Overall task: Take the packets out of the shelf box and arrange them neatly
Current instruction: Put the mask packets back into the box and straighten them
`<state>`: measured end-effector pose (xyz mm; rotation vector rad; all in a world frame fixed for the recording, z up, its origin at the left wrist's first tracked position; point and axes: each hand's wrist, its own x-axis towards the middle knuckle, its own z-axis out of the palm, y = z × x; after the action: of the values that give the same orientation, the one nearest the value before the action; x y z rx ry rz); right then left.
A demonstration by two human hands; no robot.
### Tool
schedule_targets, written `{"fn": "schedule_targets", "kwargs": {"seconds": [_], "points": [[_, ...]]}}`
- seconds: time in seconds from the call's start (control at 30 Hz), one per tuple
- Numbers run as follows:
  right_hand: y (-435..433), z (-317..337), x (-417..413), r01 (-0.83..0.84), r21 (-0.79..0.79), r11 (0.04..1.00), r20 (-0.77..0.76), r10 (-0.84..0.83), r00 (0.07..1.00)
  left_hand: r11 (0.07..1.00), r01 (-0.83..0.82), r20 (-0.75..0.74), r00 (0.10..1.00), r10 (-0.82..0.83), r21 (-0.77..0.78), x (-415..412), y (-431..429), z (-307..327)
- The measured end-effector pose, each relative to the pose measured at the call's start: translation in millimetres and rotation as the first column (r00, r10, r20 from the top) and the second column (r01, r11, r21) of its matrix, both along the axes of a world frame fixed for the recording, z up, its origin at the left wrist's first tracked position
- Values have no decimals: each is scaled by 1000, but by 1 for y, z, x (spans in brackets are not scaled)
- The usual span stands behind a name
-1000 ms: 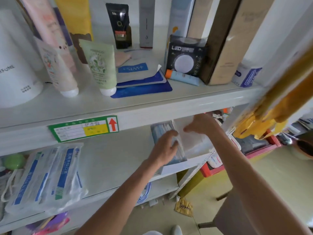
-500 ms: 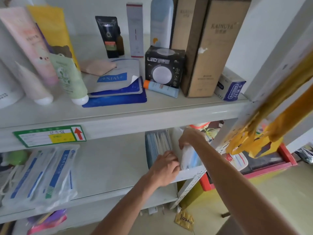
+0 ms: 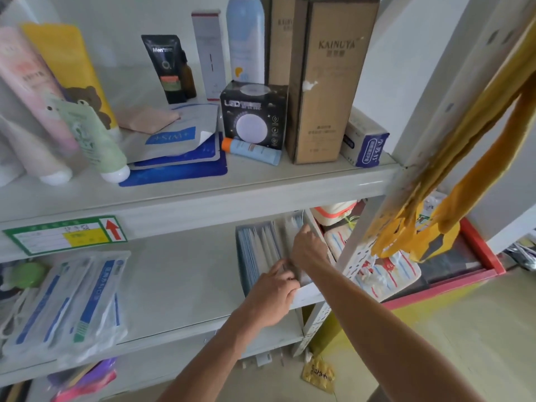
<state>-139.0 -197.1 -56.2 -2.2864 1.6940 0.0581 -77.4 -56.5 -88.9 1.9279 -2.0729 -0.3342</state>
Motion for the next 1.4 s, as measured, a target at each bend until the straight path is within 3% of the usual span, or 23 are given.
{"fn": "schedule_targets", "kwargs": {"seconds": [0.1, 0.17, 0.27, 0.37, 0.43, 0.53, 0.7, 0.83, 0.97, 1.2, 1.4], "points": [[3, -4, -6, 7, 199, 980, 89, -26, 996, 999, -23, -132, 991, 19, -28, 2, 4, 7], [-5, 5, -10, 10, 248, 969, 180, -56, 982, 989, -108, -216, 973, 84, -102, 7, 8, 9], [-1, 7, -17, 6, 103, 995, 327, -40, 944, 980, -194, -86, 978, 189, -50, 19, 13, 7], [12, -10, -27, -87, 198, 976, 218, 43, 975, 977, -199, 9, 980, 199, 76, 27, 18, 3], [14, -19, -35, -74, 234, 969, 216, 23, 976, 972, -227, -21, 973, 229, 57, 30, 21, 2], [15, -21, -43, -50, 129, 990, 325, 6, 946, 964, -264, -64, 963, 262, -34, 30, 20, 1], [18, -22, -49, -43, 20, 999, 465, 29, 885, 982, -162, -130, 980, 148, -102, 9, 8, 4], [18, -22, -59, -60, 102, 993, 489, 2, 872, 994, -109, -87, 990, 107, -23, -1, 4, -1], [16, -18, -61, -67, 38, 997, 441, 43, 896, 993, -119, -15, 993, 119, -2, 3, 5, -3], [15, -16, -54, 64, 152, 986, 390, -119, 913, 989, -148, -41, 988, 149, 9, -5, 5, 4], [18, -13, -58, -89, 87, 992, 430, 44, 902, 992, -126, 7, 992, 126, -7, -4, 1, 8]]}}
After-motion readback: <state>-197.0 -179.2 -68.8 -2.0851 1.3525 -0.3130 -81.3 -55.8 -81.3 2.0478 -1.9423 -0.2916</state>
